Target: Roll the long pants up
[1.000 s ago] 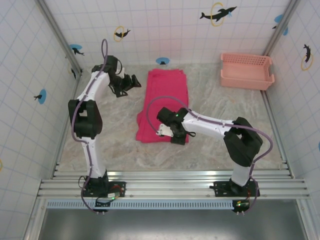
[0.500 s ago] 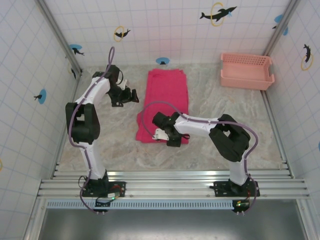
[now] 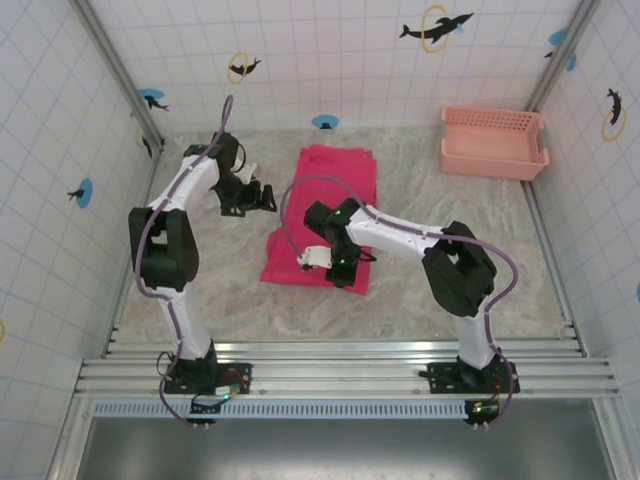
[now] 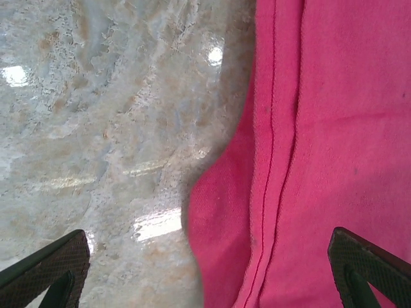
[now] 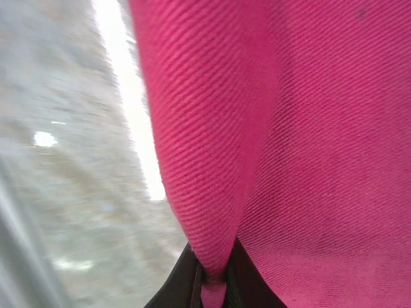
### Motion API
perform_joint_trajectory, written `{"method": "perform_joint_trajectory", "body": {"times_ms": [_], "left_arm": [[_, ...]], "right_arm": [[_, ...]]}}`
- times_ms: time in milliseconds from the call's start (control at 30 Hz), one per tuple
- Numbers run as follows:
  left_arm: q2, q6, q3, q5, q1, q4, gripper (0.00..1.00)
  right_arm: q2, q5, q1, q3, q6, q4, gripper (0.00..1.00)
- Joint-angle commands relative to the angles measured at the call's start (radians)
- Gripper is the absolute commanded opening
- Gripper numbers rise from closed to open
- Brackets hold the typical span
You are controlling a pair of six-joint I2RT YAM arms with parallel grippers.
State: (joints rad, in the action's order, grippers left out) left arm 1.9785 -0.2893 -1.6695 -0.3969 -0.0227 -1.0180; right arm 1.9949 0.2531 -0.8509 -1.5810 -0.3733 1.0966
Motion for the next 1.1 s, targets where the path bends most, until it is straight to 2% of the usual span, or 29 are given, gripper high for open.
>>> {"method": "perform_joint_trajectory", "body": {"times_ms": [0,267,467,800,933,1000,1067], "left_arm": [[-0.075,0.082,0.023,0.039,-0.008,-0.044,0.97],[-0.125,0.139,0.042,0.067,-0.081,-0.099,0.98],[-0.14,0.131,0.048,0.05,-0.14,-0.107,0.98],[-0.188,0.119,0.075,-0.045,-0.208,-0.147,0.97],[-0.224,0.111,0.107,-0.055,-0.225,-0.154,0.83],[-0.259,0.105,0.122,-0.043,-0.234,-0.145,0.61],[-0.297,0.096,0.137,-0.043,-0.245,-0.125,0.51]], "right_arm": [[0.038,0.289,0.034,-0.095,0.014,0.212,0.07],[0.249,0.57,0.174,-0.301,0.035,0.369,0.06],[0.385,0.632,0.252,-0.397,0.058,0.388,0.05],[0.482,0.652,0.342,-0.448,0.049,0.387,0.07],[0.516,0.661,0.359,-0.472,0.054,0.386,0.07],[0.53,0.679,0.366,-0.482,0.057,0.386,0.07],[0.541,0.698,0.373,-0.487,0.059,0.385,0.07]]}}
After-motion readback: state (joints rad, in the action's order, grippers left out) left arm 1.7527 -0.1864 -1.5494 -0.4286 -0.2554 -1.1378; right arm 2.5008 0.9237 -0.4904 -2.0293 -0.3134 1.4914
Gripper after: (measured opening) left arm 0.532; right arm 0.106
